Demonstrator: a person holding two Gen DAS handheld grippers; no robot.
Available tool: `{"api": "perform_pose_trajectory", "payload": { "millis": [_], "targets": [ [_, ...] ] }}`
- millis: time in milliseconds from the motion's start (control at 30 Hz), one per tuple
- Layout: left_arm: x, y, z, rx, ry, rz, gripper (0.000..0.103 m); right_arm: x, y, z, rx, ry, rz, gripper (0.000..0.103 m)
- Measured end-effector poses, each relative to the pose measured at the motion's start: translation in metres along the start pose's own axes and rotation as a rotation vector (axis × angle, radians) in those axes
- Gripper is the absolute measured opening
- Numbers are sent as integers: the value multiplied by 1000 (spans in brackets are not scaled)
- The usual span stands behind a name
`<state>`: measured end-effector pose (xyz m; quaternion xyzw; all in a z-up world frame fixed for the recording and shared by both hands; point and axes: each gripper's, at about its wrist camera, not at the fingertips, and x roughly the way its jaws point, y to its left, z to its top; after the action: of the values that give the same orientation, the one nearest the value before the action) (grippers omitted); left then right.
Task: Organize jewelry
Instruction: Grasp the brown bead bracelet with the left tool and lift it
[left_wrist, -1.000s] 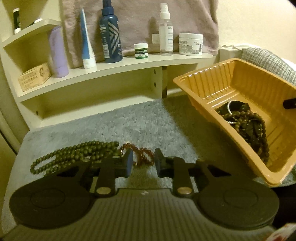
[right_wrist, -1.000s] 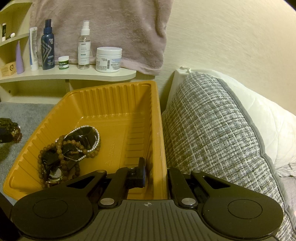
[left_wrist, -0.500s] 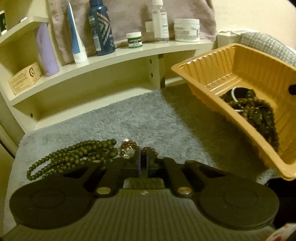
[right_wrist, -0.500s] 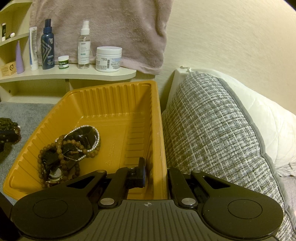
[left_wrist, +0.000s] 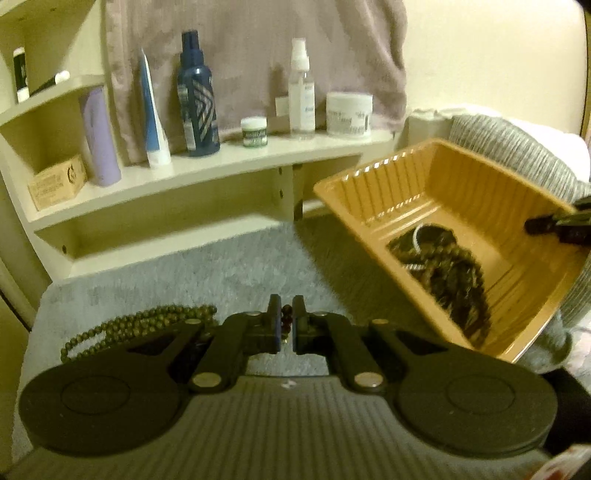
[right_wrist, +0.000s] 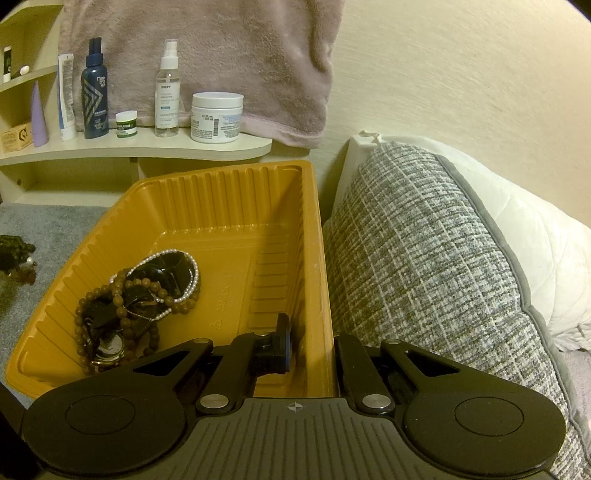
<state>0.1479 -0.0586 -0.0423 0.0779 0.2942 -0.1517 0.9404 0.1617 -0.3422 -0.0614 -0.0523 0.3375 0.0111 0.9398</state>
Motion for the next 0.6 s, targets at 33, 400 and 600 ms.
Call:
{"api": "perform_pose_trajectory", "payload": {
  "millis": [33, 400, 600],
  "targets": [
    [-2, 1, 3, 1, -7, -2, 4, 0, 0, 0, 0, 0, 0, 6],
    [-15, 8, 34, -8, -52, -61, 4, 0, 0, 0, -2, -2, 0, 6],
    [-15, 3, 48, -9, -69, -92, 4, -1, 0, 1, 0, -2, 1, 6]
  ]
}}
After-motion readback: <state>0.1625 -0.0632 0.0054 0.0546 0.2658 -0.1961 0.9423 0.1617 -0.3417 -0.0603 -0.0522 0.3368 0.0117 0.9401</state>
